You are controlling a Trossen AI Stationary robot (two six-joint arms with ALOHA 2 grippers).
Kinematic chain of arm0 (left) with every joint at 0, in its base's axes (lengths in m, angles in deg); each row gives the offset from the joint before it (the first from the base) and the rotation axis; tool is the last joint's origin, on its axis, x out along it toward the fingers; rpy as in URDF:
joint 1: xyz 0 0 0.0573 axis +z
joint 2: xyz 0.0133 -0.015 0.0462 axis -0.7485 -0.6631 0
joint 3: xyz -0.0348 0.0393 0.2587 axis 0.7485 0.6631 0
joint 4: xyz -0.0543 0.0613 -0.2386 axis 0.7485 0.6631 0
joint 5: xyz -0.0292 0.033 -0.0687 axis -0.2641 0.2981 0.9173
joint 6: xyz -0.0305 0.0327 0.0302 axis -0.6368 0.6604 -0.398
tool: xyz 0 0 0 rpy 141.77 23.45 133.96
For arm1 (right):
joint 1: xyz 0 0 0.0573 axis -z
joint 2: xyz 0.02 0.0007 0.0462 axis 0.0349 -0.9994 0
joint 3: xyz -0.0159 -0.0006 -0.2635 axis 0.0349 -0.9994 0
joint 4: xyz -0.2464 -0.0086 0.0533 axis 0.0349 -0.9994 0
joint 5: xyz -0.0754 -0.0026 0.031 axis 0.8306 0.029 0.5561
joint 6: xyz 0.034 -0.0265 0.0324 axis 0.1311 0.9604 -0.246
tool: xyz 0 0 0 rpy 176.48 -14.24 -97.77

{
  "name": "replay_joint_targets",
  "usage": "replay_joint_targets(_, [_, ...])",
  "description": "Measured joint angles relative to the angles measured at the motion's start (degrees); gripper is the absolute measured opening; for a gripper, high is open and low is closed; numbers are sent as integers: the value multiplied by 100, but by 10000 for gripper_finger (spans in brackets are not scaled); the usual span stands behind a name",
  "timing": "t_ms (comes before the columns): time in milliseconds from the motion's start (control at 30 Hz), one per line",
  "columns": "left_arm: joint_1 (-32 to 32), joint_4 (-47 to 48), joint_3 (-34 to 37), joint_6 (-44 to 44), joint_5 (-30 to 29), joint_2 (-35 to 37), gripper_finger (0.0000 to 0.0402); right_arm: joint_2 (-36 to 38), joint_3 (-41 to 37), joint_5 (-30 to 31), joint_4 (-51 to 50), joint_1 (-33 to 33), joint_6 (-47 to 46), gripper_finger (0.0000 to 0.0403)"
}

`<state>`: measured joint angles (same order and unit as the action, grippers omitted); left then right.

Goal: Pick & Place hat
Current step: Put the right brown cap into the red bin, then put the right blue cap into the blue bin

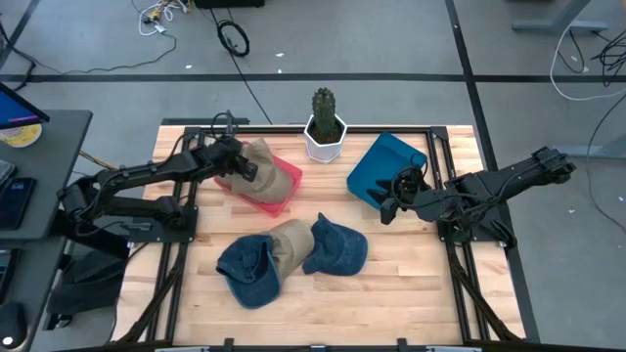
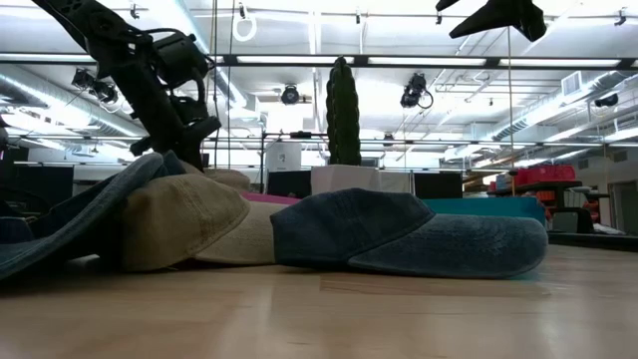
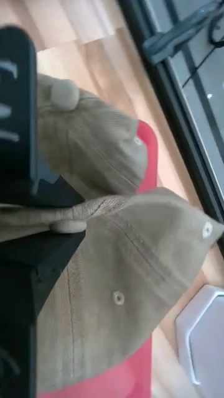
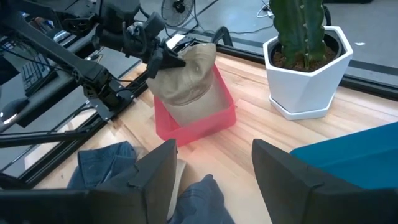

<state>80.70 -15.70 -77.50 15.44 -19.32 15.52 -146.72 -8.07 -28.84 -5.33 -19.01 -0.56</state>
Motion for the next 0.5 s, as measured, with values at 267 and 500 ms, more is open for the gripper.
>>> replay_joint_targets(267, [292, 102, 0, -1107, 268, 0, 174, 0, 0, -154, 2, 0, -2, 211])
replay_joint_targets(500, [410, 109, -2, -1457, 297, 424, 225, 2, 0, -208, 2, -2, 0, 211])
